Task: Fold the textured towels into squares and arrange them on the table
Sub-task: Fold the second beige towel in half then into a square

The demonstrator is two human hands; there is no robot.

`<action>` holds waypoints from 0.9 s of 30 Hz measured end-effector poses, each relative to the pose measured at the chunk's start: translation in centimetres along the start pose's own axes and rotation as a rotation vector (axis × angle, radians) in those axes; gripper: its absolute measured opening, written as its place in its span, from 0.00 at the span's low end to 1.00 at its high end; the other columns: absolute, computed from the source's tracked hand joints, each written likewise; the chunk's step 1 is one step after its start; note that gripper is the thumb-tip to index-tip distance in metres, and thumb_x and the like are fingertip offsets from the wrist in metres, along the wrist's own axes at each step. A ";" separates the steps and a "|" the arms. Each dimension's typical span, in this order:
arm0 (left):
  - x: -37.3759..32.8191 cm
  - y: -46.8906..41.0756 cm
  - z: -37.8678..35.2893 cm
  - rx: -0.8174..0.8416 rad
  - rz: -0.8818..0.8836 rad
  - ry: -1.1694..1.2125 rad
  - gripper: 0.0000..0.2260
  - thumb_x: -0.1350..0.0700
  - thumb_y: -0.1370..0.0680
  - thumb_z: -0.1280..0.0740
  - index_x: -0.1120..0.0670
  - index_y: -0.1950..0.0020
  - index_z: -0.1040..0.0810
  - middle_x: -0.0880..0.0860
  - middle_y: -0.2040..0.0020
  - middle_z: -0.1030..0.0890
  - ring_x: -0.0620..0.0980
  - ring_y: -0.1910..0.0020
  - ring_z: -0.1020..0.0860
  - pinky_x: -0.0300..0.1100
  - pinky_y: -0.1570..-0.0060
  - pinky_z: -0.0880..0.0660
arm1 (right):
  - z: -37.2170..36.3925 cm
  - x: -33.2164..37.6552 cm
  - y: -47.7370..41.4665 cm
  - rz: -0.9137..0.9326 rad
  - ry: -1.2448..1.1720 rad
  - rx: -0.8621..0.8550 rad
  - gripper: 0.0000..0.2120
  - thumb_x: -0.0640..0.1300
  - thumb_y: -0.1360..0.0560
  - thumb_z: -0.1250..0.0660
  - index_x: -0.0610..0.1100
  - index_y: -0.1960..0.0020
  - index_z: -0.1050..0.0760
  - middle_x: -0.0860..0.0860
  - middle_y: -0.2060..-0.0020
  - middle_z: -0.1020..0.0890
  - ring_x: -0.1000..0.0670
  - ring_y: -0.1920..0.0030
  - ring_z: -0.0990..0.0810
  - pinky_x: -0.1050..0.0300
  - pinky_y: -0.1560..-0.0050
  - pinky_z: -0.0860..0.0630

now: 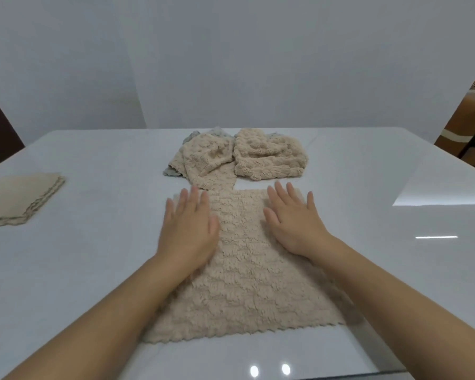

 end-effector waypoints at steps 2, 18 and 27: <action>-2.0 0.8 -0.6 0.051 -0.065 0.027 0.26 0.48 0.17 0.57 0.53 0.21 0.57 0.52 0.21 0.60 0.50 0.23 0.62 0.51 0.25 0.63 | -0.3 1.9 0.4 0.067 -0.012 0.027 0.27 0.53 0.17 0.59 0.46 0.21 0.60 0.51 0.22 0.60 0.49 0.23 0.64 0.40 0.25 0.64; 1.8 1.3 -0.9 0.235 0.033 -0.085 0.28 0.44 0.18 0.59 0.54 0.21 0.61 0.52 0.21 0.62 0.53 0.23 0.62 0.51 0.25 0.62 | -2.1 4.7 -0.6 0.078 -0.017 0.125 0.27 0.55 0.18 0.59 0.50 0.21 0.58 0.51 0.21 0.58 0.46 0.22 0.62 0.37 0.26 0.63; 0.1 -3.1 -2.6 0.155 0.038 -0.025 0.26 0.44 0.18 0.57 0.47 0.21 0.55 0.51 0.21 0.58 0.51 0.22 0.59 0.56 0.26 0.62 | -2.9 4.6 -3.1 0.043 -0.006 0.084 0.26 0.56 0.18 0.59 0.55 0.21 0.57 0.54 0.22 0.57 0.47 0.22 0.62 0.36 0.27 0.64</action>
Point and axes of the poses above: each hand's wrist, its own y-axis away from the middle knuckle, its own z-axis out of the back of the hand, x = y × z, the point moved 2 cm from there along -y, towards the middle knuckle
